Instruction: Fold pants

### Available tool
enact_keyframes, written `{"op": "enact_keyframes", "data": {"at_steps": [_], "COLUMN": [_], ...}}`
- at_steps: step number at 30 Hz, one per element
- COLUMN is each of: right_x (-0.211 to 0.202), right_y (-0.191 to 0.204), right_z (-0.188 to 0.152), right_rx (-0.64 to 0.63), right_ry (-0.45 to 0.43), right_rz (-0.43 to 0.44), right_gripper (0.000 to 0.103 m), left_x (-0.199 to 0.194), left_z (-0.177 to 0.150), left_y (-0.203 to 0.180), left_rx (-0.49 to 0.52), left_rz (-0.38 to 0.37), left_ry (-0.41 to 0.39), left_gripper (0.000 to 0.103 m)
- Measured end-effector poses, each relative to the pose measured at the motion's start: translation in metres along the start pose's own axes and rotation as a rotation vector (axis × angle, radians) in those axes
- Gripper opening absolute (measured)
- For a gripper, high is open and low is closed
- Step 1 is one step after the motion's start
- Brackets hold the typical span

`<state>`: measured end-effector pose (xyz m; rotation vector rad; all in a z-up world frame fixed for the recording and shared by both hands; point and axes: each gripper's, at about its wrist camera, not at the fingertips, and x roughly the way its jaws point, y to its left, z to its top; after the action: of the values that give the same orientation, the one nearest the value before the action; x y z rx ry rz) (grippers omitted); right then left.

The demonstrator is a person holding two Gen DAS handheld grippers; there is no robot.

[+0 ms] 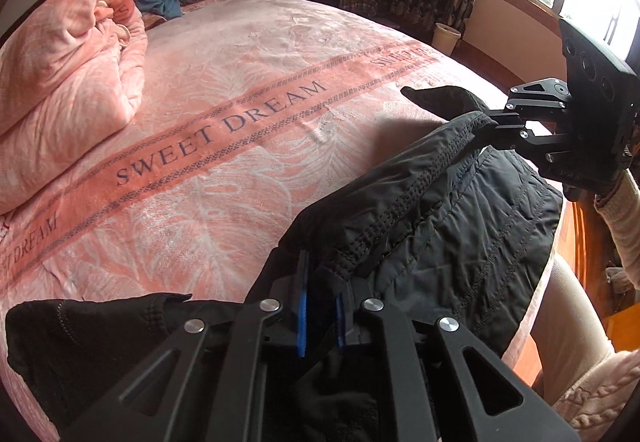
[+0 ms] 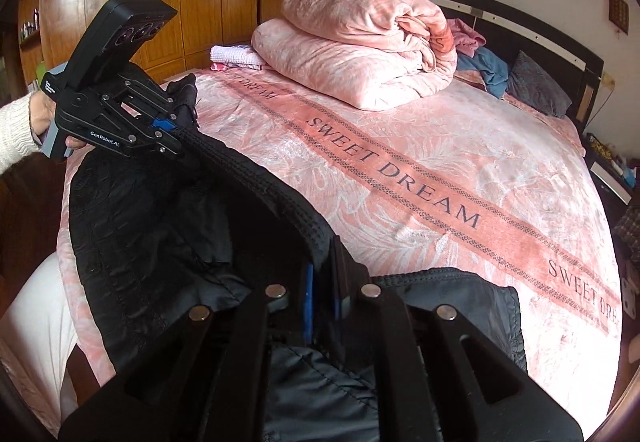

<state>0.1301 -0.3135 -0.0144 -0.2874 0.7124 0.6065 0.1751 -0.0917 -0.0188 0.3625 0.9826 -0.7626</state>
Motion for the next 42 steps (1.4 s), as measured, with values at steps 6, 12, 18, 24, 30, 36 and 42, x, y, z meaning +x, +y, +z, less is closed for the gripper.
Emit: {"op": "enact_keyframes", "data": {"at_steps": [6, 12, 18, 24, 30, 36, 42], "right_x": [-0.025, -0.04, -0.041, -0.028, -0.017, -0.012, -0.055], "right_y": [0.029, 0.055, 0.075, 0.095, 0.103, 0.107, 0.104], "right_z": [-0.025, -0.049, -0.079, -0.11, -0.13, -0.138, -0.119], "right_rx": [0.024, 0.046, 0.071, 0.091, 0.136, 0.162, 0.242], "right_ry": [0.007, 0.032, 0.086, 0.159, 0.201, 0.255, 0.14], "right_rz": [0.02, 0.027, 0.037, 0.037, 0.042, 0.08, 0.12], "right_gripper": [0.007, 0.008, 0.008, 0.01, 0.011, 0.039, 0.083], "left_x": [-0.022, -0.027, -0.02, -0.001, 0.019, 0.024, -0.003], "left_z": [-0.04, -0.075, -0.109, -0.141, -0.162, -0.165, -0.157], "left_y": [-0.034, -0.065, -0.089, -0.094, -0.094, -0.098, -0.112], "left_rx": [-0.055, -0.095, -0.159, -0.262, -0.334, -0.367, -0.347], "left_rz": [0.029, 0.065, 0.074, 0.059, 0.043, 0.06, 0.057], "left_ry": [-0.036, -0.037, -0.026, -0.001, 0.032, 0.058, 0.036], "left_gripper": [0.011, 0.012, 0.013, 0.016, 0.019, 0.027, 0.085]}}
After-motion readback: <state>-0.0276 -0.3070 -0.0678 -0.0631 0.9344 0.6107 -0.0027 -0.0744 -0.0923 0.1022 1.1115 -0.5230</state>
